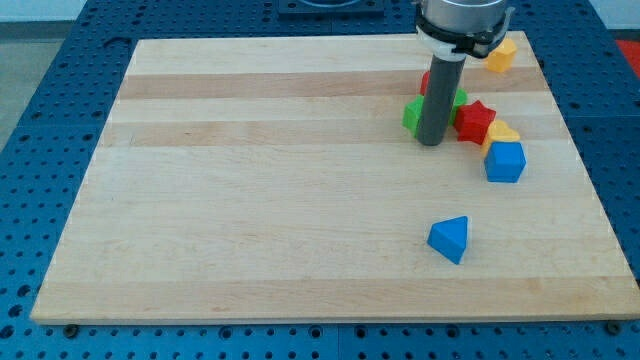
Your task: Move your arm to the yellow heart
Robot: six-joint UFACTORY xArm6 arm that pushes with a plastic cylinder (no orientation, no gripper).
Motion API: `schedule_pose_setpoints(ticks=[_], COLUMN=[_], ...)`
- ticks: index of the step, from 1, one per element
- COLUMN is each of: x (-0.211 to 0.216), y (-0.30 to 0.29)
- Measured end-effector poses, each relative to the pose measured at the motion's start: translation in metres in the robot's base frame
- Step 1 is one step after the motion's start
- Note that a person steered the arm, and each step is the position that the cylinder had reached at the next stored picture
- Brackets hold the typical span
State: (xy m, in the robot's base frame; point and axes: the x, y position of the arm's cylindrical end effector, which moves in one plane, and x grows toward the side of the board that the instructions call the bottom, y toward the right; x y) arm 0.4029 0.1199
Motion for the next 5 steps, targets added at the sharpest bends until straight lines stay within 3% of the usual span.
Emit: schedule_pose_setpoints(ticks=[3,4,5], x=[0.032,0.050,0.073], y=[-0.042,-0.041,0.001])
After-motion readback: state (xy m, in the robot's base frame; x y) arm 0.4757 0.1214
